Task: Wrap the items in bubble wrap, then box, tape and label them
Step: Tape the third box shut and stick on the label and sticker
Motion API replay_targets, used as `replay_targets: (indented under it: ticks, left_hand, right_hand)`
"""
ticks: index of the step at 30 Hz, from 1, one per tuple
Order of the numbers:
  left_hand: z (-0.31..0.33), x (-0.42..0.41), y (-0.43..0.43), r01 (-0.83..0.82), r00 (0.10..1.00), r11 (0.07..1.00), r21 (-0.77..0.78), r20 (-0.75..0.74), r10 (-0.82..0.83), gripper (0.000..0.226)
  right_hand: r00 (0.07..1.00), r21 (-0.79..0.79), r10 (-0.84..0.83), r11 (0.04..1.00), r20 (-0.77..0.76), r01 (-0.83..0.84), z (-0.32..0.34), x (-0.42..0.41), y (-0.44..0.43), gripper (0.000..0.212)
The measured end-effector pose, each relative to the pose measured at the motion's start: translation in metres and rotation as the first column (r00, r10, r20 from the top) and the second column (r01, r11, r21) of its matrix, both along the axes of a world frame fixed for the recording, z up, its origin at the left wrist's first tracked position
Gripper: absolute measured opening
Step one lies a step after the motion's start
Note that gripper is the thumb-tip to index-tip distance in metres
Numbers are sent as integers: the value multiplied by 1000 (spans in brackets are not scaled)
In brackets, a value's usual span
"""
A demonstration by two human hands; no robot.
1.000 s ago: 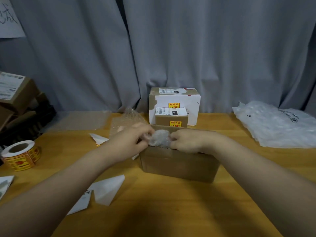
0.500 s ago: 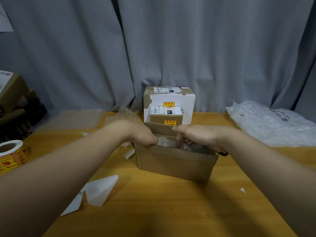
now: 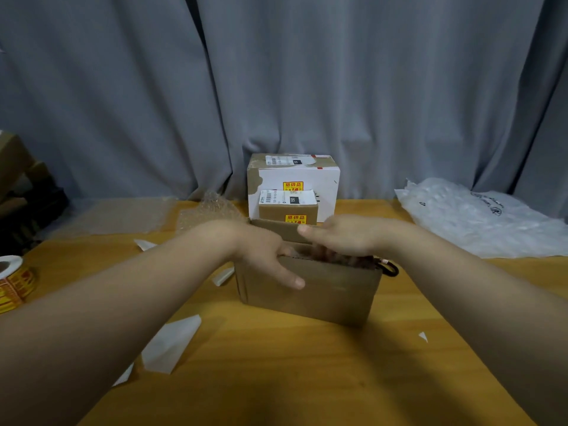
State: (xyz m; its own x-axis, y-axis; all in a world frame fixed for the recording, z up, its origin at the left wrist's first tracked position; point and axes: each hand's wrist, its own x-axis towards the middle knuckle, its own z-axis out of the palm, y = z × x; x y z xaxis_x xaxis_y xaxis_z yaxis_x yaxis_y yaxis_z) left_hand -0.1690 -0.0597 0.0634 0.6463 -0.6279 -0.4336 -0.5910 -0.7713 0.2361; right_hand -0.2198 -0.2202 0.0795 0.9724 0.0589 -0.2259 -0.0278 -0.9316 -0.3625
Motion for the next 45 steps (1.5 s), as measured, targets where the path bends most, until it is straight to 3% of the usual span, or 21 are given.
replay_targets:
  ticks: [2, 3, 5, 7, 9, 11, 15, 18, 20, 22, 24, 27, 30, 33, 36, 39, 45]
  left_hand:
    - [-8, -3, 14, 46, 975, 980, -192, 222, -2, 50]
    - [-12, -4, 25, 43, 932, 959, -279, 356, 62, 47]
    - [-22, -3, 46, -17, 817, 922, -387, 526, 236, 38]
    - [-32, -4, 58, -116, 843, 845, -523, 397, 361, 30]
    - [-39, -9, 60, -131, 898, 766, -629, 252, 361, 20]
    - [-44, -15, 59, -70, 909, 766, -640, 275, 313, 17]
    - [-50, -21, 61, 9, 890, 787, -616, 363, 274, 17]
    - [-53, -23, 62, 20, 904, 787, -617, 347, 249, 22]
    - [-54, -22, 62, 40, 903, 824, -566, 373, 212, 34]
    - [-50, -22, 59, 32, 888, 874, -485, 415, 198, 43]
    - [-44, -23, 56, 7, 868, 920, -392, 460, 189, 42]
    - [-38, -23, 57, -17, 854, 911, -412, 467, 228, 36]
    - [-36, -27, 61, -67, 849, 857, -511, 422, 319, 41]
    - [-40, -30, 62, -44, 836, 834, -550, 437, 332, 34]
    - [-46, -29, 64, -19, 802, 866, -499, 510, 311, 50]
    - [-53, -29, 67, 10, 755, 858, -514, 567, 331, 64]
    - [-66, -36, 56, 18, 752, 845, -535, 564, 341, 45]
  right_hand:
    - [958, -127, 34, 992, 283, 2, 3, -5, -16, 52]
    - [952, -177, 35, 984, 306, 21, 4, -10, -24, 52]
    - [986, -210, 32, 978, 162, 2, 2, -21, -31, 57]
    - [988, -126, 96, 989, 117, -81, -11, -22, -32, 55]
    - [971, 19, 163, 985, 176, -169, -24, -17, -27, 53]
    - [966, 46, 218, 973, 139, -227, -36, -9, -20, 59]
    - [949, -74, 308, 950, 71, -303, -45, -4, -11, 63]
    - [951, -119, 309, 943, -25, -310, -39, -6, -6, 66]
    - [936, -276, 341, 911, 80, -308, -40, -9, -1, 65]
    - [842, -458, 434, 849, 319, -264, -48, -10, 2, 62]
    - [762, -517, 414, 847, 498, -123, -53, -14, 3, 67]
    - [809, -410, 108, 895, 578, 174, -58, -27, -10, 86]
    - [909, -181, -77, 970, 409, 163, -63, -36, -32, 86]
    - [921, -39, -13, 999, 389, 30, -59, -41, -37, 68]
    - [937, 148, -89, 988, 337, 41, -53, -27, -34, 55]
    - [960, 82, -42, 996, 278, 19, -59, -8, -29, 35]
    - [972, 131, -70, 991, 226, 41, -60, 6, -17, 64]
